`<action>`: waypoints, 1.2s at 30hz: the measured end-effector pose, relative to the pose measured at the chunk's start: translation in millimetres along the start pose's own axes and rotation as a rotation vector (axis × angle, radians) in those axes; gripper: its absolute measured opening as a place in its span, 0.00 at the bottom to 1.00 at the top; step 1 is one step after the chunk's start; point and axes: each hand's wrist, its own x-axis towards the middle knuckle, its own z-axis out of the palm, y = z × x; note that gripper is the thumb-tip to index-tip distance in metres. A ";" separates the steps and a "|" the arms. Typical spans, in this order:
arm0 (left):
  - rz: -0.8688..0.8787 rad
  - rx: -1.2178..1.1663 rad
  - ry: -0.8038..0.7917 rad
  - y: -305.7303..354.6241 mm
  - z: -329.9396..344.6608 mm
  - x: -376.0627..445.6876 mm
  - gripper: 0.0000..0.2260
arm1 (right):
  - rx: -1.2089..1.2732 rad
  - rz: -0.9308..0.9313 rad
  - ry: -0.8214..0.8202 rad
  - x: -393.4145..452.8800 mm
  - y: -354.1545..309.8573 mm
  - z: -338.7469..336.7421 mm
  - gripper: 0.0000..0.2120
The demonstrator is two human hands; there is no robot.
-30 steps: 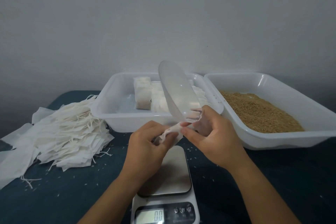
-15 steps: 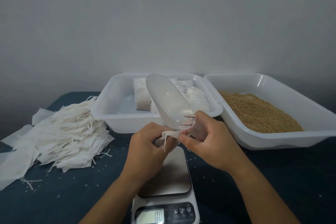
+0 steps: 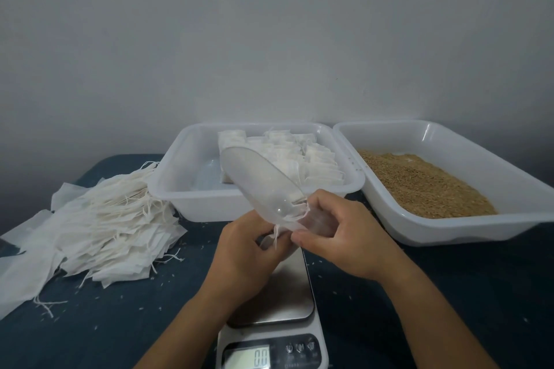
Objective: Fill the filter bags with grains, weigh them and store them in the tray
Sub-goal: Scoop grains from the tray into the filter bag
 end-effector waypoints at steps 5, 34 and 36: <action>-0.023 0.006 -0.020 -3.5 1.8 -0.5 0.09 | 0.004 0.024 -0.017 -0.5 -0.4 -1.2 0.05; -0.382 -0.771 -0.668 20.0 -12.0 -5.8 0.12 | 0.026 -0.021 -0.208 2.6 -40.4 -22.7 0.12; -0.390 -0.795 -0.622 18.3 -10.1 -6.1 0.12 | 0.013 -0.012 -0.222 0.8 -41.6 -25.3 0.11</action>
